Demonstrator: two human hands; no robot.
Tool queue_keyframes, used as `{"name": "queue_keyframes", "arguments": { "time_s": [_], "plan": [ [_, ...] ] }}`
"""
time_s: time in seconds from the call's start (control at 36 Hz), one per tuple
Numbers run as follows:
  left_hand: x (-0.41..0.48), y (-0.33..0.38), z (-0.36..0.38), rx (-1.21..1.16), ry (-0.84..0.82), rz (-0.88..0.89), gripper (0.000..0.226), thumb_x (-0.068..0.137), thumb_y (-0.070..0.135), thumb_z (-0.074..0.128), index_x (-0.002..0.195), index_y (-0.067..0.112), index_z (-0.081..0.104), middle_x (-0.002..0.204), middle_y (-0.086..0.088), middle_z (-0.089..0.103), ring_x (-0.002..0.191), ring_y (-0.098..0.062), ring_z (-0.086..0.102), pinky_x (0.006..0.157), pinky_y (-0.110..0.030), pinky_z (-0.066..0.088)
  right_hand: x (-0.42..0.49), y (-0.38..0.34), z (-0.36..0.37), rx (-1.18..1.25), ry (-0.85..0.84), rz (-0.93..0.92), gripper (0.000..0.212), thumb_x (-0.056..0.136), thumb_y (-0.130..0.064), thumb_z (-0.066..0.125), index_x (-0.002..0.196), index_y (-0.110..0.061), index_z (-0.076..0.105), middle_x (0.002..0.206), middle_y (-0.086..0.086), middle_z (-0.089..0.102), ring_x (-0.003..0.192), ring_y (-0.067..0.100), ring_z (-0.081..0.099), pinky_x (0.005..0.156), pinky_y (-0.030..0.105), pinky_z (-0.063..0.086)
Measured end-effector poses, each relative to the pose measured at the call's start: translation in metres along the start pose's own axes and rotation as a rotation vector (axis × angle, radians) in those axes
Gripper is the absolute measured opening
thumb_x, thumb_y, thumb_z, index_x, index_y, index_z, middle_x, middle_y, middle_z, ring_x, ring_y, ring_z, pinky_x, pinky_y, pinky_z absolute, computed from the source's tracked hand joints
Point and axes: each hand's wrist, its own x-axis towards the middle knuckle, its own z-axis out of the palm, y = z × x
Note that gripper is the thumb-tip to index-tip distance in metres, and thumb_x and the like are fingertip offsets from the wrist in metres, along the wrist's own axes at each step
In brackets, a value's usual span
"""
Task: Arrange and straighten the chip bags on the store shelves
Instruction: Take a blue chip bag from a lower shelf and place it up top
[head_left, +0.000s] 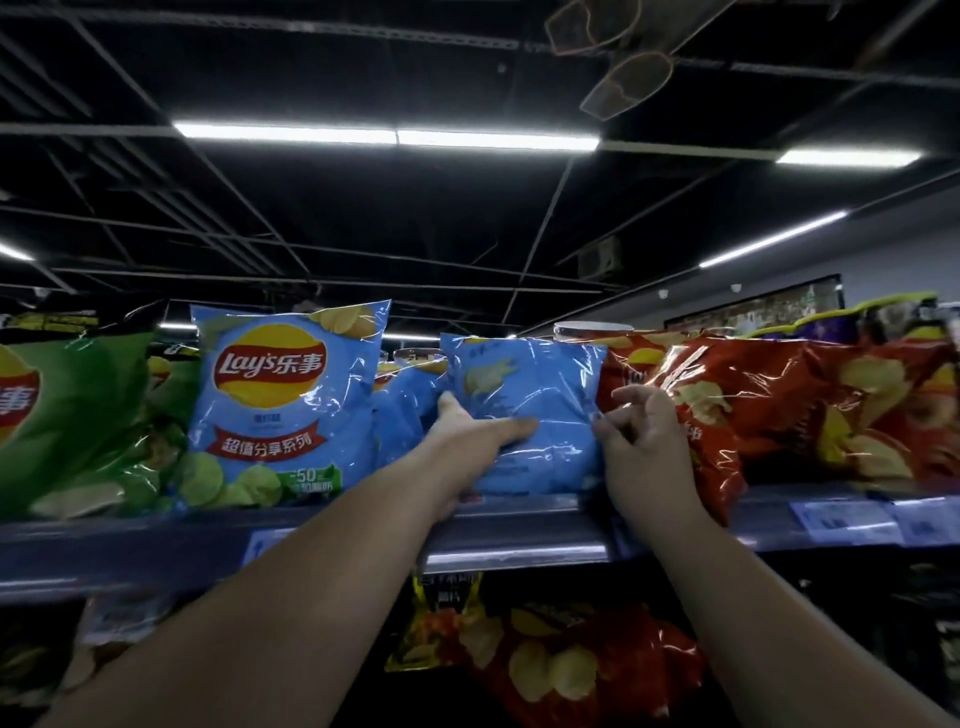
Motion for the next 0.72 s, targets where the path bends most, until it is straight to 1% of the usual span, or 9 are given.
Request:
{"name": "queue_keyframes", "arguments": {
  "time_s": [0.06, 0.17, 0.25, 0.31, 0.42, 0.5, 0.56, 0.64, 0.72],
  "plan": [
    [0.005, -0.002, 0.005, -0.054, -0.027, -0.034, 0.075, 0.071, 0.032, 0.088, 0.128, 0.02, 0.041, 0.105, -0.002, 0.071, 0.065, -0.013, 0.074, 0.052, -0.029, 0.058, -0.002, 0.002, -0.001, 0.015, -0.003, -0.01, 0.025, 0.094, -0.009, 0.067, 0.099, -0.028, 0.052, 0.083, 0.003, 0.067, 0.079, 0.016, 0.063, 0.077, 0.036, 0.051],
    [0.014, -0.014, 0.01, -0.089, 0.172, 0.138, 0.064, 0.066, 0.01, 0.091, 0.115, 0.023, 0.052, 0.108, 0.0, 0.068, 0.09, -0.02, 0.071, 0.075, -0.037, 0.06, -0.006, 0.002, -0.001, -0.126, -0.028, -0.079, 0.018, 0.094, -0.018, 0.07, 0.093, -0.029, 0.056, 0.093, -0.008, 0.065, 0.083, 0.0, 0.061, 0.074, 0.021, 0.049],
    [0.008, -0.019, 0.015, 0.413, 0.441, 0.393, 0.095, 0.068, 0.028, 0.09, 0.144, 0.029, 0.032, 0.134, 0.001, 0.051, 0.122, -0.023, 0.054, 0.096, -0.046, 0.05, -0.01, -0.001, 0.005, -0.35, -0.048, -0.229, 0.01, 0.094, -0.02, 0.067, 0.102, -0.026, 0.066, 0.105, -0.009, 0.061, 0.097, 0.003, 0.054, 0.086, 0.025, 0.044],
    [0.001, -0.021, 0.016, 0.738, 0.56, 0.513, 0.099, 0.075, 0.032, 0.084, 0.152, 0.028, 0.021, 0.146, -0.003, 0.041, 0.132, -0.027, 0.042, 0.101, -0.051, 0.045, -0.012, -0.002, 0.008, -0.323, -0.13, -0.274, 0.017, 0.097, -0.026, 0.063, 0.113, -0.029, 0.069, 0.11, -0.01, 0.065, 0.105, 0.005, 0.057, 0.092, 0.026, 0.047],
    [-0.001, -0.029, 0.013, 0.674, 0.361, 0.685, 0.083, 0.081, 0.032, 0.069, 0.151, 0.028, 0.024, 0.146, 0.0, 0.047, 0.132, -0.024, 0.044, 0.103, -0.05, 0.043, -0.019, -0.02, 0.02, 0.085, -0.454, -0.013, 0.031, 0.095, -0.033, 0.068, 0.118, -0.051, 0.058, 0.112, -0.018, 0.072, 0.106, -0.002, 0.066, 0.089, 0.017, 0.052],
    [-0.008, -0.029, 0.007, 0.451, 0.173, 0.638, 0.073, 0.083, 0.019, 0.063, 0.145, 0.035, 0.027, 0.141, 0.006, 0.05, 0.124, -0.012, 0.052, 0.101, -0.039, 0.048, -0.012, -0.024, 0.033, 0.175, -0.41, 0.122, 0.059, 0.073, -0.057, 0.08, 0.123, -0.043, 0.052, 0.121, -0.006, 0.071, 0.109, 0.013, 0.069, 0.097, 0.036, 0.055],
    [-0.013, -0.028, 0.005, 0.309, 0.006, 0.567, 0.068, 0.083, 0.004, 0.056, 0.136, 0.038, 0.03, 0.134, 0.011, 0.051, 0.122, -0.005, 0.054, 0.094, -0.03, 0.051, -0.005, -0.03, 0.039, 0.194, -0.318, 0.229, 0.083, 0.059, -0.065, 0.085, 0.124, -0.033, 0.045, 0.123, -0.003, 0.066, 0.106, 0.015, 0.069, 0.091, 0.037, 0.057],
    [-0.014, -0.027, 0.001, 0.182, -0.144, 0.508, 0.062, 0.083, -0.006, 0.047, 0.119, 0.044, 0.037, 0.134, 0.007, 0.052, 0.125, -0.008, 0.055, 0.074, -0.019, 0.051, 0.002, -0.034, 0.04, 0.213, -0.262, 0.315, 0.083, 0.066, -0.033, 0.094, 0.121, -0.029, 0.033, 0.114, -0.003, 0.062, 0.096, 0.012, 0.066, 0.071, 0.025, 0.055],
    [-0.005, -0.028, -0.007, 0.069, -0.096, 0.471, 0.059, 0.086, -0.013, 0.05, 0.11, 0.04, 0.042, 0.127, -0.002, 0.058, 0.115, -0.014, 0.063, 0.075, -0.025, 0.054, 0.006, -0.028, 0.043, 0.026, -0.233, 0.329, 0.087, 0.06, -0.012, 0.097, 0.117, -0.03, 0.034, 0.105, -0.006, 0.06, 0.094, 0.013, 0.063, 0.072, 0.029, 0.054]
  ]
}}
